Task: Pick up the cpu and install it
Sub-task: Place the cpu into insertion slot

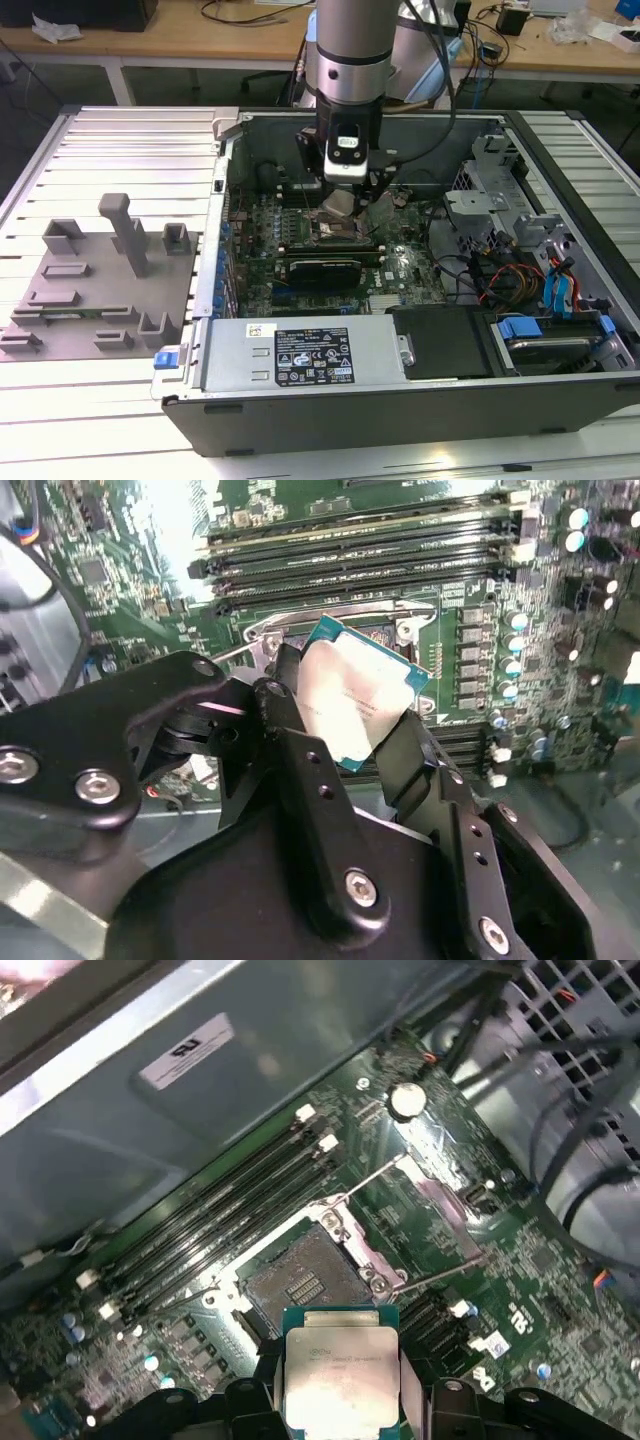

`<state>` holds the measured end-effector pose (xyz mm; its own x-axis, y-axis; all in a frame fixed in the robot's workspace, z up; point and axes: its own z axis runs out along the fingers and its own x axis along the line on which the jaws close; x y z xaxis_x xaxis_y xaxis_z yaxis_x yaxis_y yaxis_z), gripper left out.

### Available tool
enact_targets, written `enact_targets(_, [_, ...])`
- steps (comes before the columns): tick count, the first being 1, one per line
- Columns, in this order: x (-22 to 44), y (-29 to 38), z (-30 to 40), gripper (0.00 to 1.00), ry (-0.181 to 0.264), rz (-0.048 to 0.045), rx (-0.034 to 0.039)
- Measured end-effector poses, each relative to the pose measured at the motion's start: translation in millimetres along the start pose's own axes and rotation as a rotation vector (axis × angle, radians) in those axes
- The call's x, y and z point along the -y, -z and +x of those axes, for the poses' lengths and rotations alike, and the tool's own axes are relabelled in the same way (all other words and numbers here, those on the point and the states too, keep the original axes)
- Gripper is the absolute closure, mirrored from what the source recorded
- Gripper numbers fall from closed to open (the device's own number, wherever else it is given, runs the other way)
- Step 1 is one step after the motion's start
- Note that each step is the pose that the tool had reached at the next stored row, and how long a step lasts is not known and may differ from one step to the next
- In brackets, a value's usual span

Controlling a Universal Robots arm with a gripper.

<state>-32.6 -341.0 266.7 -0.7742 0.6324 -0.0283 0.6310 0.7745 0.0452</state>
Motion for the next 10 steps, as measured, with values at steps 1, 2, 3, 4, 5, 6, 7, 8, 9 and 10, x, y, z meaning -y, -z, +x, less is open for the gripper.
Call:
enact_targets(1, [0.0, -0.1, 0.0, 0.45, -0.034, 0.001, 0.0015])
enact_targets(2, [0.0, -0.2, 0.0, 0.45, -0.05, 0.0015, 0.0023])
enact_targets(3, [0.0, -0.3, 0.0, 0.45, -0.067, 0.0019, 0.0031])
enact_targets(4, [0.0, -0.4, 0.0, 0.45, -0.089, 0.0026, 0.0041])
enact_targets(5, [0.0, -0.4, 0.0, 0.45, -0.107, 0.003, 0.0048])
enact_targets(6, [0.0, -0.5, 0.0, 0.45, -0.135, 0.0039, 0.0061])
enact_targets(7, [0.0, -0.6, 0.0, 0.45, -0.153, 0.0043, 0.0069])
enact_targets(8, [0.0, -0.6, 0.0, 0.45, -0.169, 0.0048, 0.0077])
enact_targets(9, [0.0, -0.7, 0.0, 0.45, -0.185, 0.0052, 0.0084])
enact_targets(10, [0.0, -0.8, 0.0, 0.45, -0.202, 0.0058, 0.0092])
